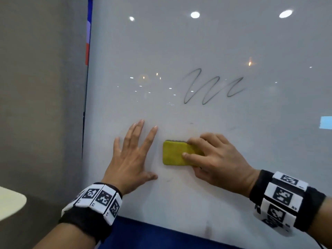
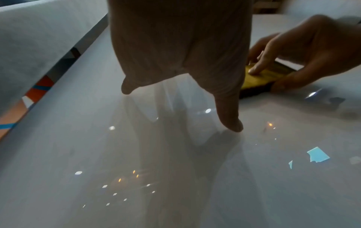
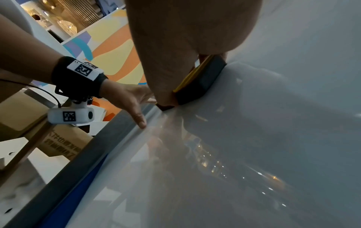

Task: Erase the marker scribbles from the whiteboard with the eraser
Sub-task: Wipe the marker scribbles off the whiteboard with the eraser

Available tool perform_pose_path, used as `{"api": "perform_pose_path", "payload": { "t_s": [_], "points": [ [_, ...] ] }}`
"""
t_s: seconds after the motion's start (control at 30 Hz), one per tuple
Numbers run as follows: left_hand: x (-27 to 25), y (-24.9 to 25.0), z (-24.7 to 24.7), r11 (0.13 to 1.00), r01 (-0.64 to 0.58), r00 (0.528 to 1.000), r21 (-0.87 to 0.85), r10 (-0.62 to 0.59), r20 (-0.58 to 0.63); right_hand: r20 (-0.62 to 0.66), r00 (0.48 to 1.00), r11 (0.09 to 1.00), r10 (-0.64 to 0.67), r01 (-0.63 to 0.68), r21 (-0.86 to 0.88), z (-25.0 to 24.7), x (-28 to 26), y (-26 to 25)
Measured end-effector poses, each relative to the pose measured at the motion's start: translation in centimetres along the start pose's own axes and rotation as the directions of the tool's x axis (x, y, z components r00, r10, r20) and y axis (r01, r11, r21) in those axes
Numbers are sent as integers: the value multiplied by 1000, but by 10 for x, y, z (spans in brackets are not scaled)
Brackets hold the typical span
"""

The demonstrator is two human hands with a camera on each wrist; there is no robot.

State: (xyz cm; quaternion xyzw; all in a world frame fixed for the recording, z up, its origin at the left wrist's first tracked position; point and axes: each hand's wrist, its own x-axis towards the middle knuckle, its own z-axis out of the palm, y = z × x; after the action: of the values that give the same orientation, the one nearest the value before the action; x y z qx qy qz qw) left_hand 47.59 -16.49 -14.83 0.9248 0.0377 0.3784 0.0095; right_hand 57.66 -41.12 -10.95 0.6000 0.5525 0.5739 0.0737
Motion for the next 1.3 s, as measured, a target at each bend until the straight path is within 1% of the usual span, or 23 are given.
{"api": "perform_pose_path", "payload": {
  "t_s": [0.03, 0.07, 0.1, 0.17, 0.2, 0.27, 0.33, 0.4, 0.43, 0.47, 0.5, 0.57, 0.6, 0.67, 0.73, 0.83, 0.9, 1.03, 1.07, 1.13, 1.2, 1.23, 1.3],
  "points": [
    [4, 4, -3, 1000, -6, 1000, 3, 6, -3, 25, 999, 1000, -24, 24, -2, -4, -1, 7],
    [8, 9, -6, 1000, -8, 1000, 11, 8, -1, 26, 1000, 1000, -6, 7, -17, -10, 0, 18],
    [12, 13, -9, 1000, -9, 1000, 24, 9, 8, -2, 998, 998, 58, -58, -37, -15, 3, 30],
    [21, 21, -15, 999, -9, 1000, 32, 8, 23, -108, 968, 971, 228, -234, -45, -23, 7, 46],
    [25, 24, -17, 999, -11, 1000, 30, 10, 27, -143, 955, 962, 261, -269, -41, -23, 7, 46],
    [31, 30, -20, 999, -17, 999, 39, 16, 45, -142, 971, 979, 191, -199, -48, -16, -3, 31],
    [34, 33, -20, 999, -13, 998, 37, 11, 60, -67, 995, 997, 69, -71, -27, -13, -16, 15],
    [34, 34, -21, 999, -7, 998, 34, 4, 70, -13, 1000, 1000, 15, -15, -14, -19, -19, 20],
    [34, 35, -21, 999, -5, 997, 40, 2, 77, -13, 1000, 999, 13, -13, -31, -22, -17, 29],
    [34, 36, -22, 999, -4, 996, 46, 0, 85, -36, 998, 997, 46, -48, -52, -26, -13, 41],
    [34, 37, -22, 999, -2, 996, 49, -2, 90, -78, 990, 990, 115, -120, -68, -30, -8, 53],
    [35, 41, -24, 998, -5, 996, 55, 0, 95, -162, 951, 959, 262, -276, -70, -39, 0, 71],
    [36, 43, -26, 998, -14, 995, 64, 8, 95, -182, 940, 950, 287, -305, -75, -40, 0, 72],
    [41, 49, -30, 997, -34, 996, 64, 29, 84, -167, 958, 962, 232, -251, -104, -37, -5, 63],
    [49, 57, -36, 997, -50, 997, 54, 47, 55, -102, 985, 983, 139, -150, -106, -34, -13, 54],
    [60, 71, -42, 996, -72, 997, 62, 70, 25, -31, 998, 991, 54, -57, -118, -41, -14, 64],
    [65, 79, -44, 995, -79, 997, 53, 78, 21, -42, 997, 986, 68, -74, -148, -49, -9, 79],
    [68, 85, -42, 995, -70, 997, 69, 67, 36, -144, 969, 958, 201, -225, -179, -52, -6, 85],
    [68, 84, -41, 995, -66, 997, 73, 64, 37, -139, 970, 958, 198, -221, -182, -49, -8, 80],
    [68, 84, -41, 995, -65, 997, 73, 62, 39, -82, 989, 973, 125, -139, -183, -45, -13, 72],
    [68, 83, -42, 995, -67, 997, 71, 64, 42, -29, 997, 982, 71, -75, -171, -51, -15, 77],
    [67, 83, -42, 995, -67, 997, 72, 64, 43, -26, 997, 981, 75, -78, -176, -55, -14, 84],
    [67, 84, -42, 995, -63, 997, 75, 59, 50, -62, 988, 969, 143, -153, -193, -63, -10, 97]
  ]
}}
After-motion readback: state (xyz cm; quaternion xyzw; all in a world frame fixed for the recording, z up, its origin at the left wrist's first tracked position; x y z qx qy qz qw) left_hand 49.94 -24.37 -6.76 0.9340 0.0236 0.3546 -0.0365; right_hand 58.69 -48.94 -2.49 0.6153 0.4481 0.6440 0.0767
